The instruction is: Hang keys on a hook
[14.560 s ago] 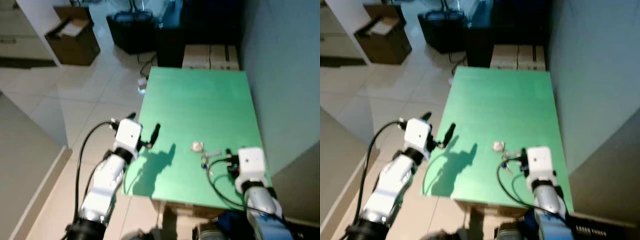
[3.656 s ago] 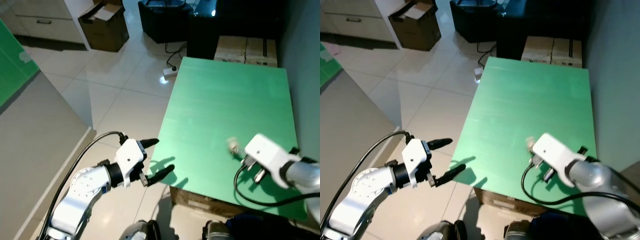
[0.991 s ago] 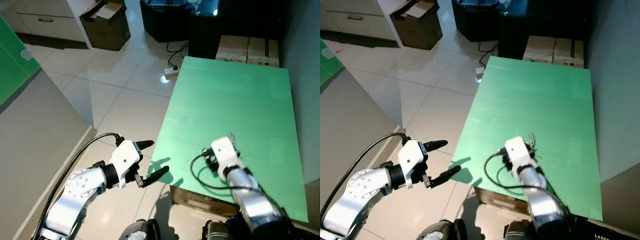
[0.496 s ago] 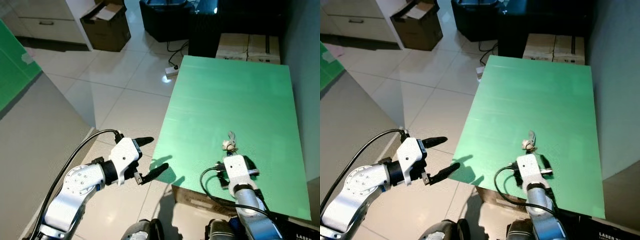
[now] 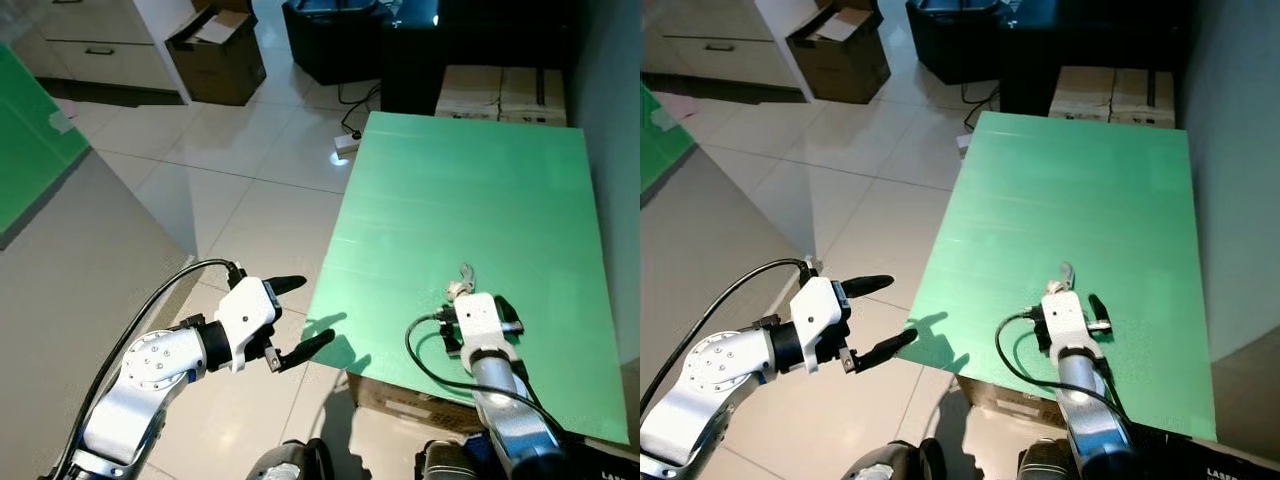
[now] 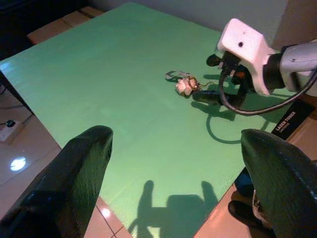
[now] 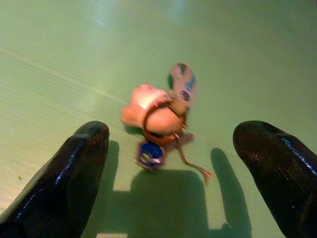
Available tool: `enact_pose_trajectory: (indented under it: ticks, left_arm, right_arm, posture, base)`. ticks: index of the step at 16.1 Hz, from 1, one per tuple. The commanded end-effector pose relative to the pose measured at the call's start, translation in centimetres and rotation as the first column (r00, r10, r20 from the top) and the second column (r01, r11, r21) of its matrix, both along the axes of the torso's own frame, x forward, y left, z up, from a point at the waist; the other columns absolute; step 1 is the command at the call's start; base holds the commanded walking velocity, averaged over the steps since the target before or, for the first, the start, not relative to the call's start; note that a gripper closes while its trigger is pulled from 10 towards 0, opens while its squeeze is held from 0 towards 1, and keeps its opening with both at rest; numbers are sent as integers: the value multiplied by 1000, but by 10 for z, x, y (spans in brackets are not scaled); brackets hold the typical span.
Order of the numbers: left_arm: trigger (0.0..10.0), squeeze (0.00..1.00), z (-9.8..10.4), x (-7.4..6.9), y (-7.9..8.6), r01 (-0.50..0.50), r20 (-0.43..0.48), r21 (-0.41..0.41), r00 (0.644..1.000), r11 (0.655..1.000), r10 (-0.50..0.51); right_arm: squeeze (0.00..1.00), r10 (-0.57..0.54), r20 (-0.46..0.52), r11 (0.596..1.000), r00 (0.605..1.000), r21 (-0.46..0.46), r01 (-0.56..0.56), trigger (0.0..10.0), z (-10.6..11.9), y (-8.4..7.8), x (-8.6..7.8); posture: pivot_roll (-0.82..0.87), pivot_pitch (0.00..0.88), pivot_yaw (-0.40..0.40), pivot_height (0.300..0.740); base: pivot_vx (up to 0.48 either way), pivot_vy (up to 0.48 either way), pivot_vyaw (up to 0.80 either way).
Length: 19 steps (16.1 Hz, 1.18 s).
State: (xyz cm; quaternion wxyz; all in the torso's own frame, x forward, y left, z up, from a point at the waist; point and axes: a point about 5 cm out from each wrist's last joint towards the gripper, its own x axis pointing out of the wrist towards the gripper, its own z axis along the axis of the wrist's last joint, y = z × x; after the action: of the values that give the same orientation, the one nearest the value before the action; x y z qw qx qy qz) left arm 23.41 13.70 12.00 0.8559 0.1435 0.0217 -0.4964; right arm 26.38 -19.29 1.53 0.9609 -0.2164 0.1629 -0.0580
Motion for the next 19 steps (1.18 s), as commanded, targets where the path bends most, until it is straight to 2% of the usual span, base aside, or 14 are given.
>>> enact_pose_trajectory:
  ticks: [1,3,4,5,6,7,8,9,12,13,16,19]
  left_arm:
    - [10000,0,2,-2,7,-6,0,4,1000,1000,6]
    - [10000,0,3,-5,9,15,-22,3,1000,1000,-15]
    - [10000,0,4,-6,9,18,-25,2,1000,1000,-18]
    - [10000,0,4,-7,10,16,-26,3,1000,1000,-16]
    - [10000,0,4,-7,10,14,-26,5,1000,1000,-14]
    - [10000,0,4,-6,9,14,-26,7,1000,1000,-14]
    - [10000,0,2,-5,7,14,-28,8,1000,1000,-14]
    - [10000,0,0,-4,5,13,-30,9,999,1000,-13]
    - [10000,0,-1,-4,7,9,-35,10,999,1000,-8]
    - [10000,0,-1,-4,7,9,-35,11,999,1000,-8]
    - [10000,0,2,-3,11,9,-31,13,999,1000,-8]
    - [10000,0,2,-4,12,10,-31,15,999,1000,-10]
  right_arm:
    - [0,27,-9,1000,1000,-6,-27,10000,-4,4,-1]
    - [0,15,-31,999,999,-28,-16,10000,-6,-1,6]
    - [0,10,-56,1000,998,-29,-12,9686,-8,-1,7]
    - [0,11,-79,1000,997,-25,-13,7882,-11,-1,7]
    - [0,16,-85,1000,996,-18,-17,5608,-12,1,8]
    - [0,22,-88,1000,996,-16,-24,4706,-13,2,9]
    - [0,25,-94,1000,995,-16,-27,2667,-15,2,9]
    - [0,25,-100,1000,995,-15,-27,1686,-16,1,10]
    - [0,27,-104,999,994,-17,-29,980,-17,0,12]
    - [0,27,-104,999,994,-17,-29,1020,-17,-1,12]
    - [0,27,-105,999,994,-16,-28,0,-17,0,13]
    - [0,26,-102,999,994,-17,-27,0,-18,-1,12]
  posture:
    - [-28,144,209,740]
    - [-18,144,205,740]
    - [-14,144,203,740]
    - [-11,146,203,740]
    - [-11,145,204,740]
    - [-9,147,206,740]
    - [-6,148,205,740]
    - [-5,150,206,740]
    - [-2,154,208,740]
    - [-1,154,210,740]
    - [2,154,214,740]
    - [3,154,216,740]
  base:
    - [0,0,0]
    - [0,0,0]
    - [0,0,0]
    - [0,0,0]
    - [0,0,0]
    - [0,0,0]
    - [0,0,0]
    - [0,0,0]
    - [0,0,0]
    - [0,0,0]
    - [0,0,0]
    - [0,0,0]
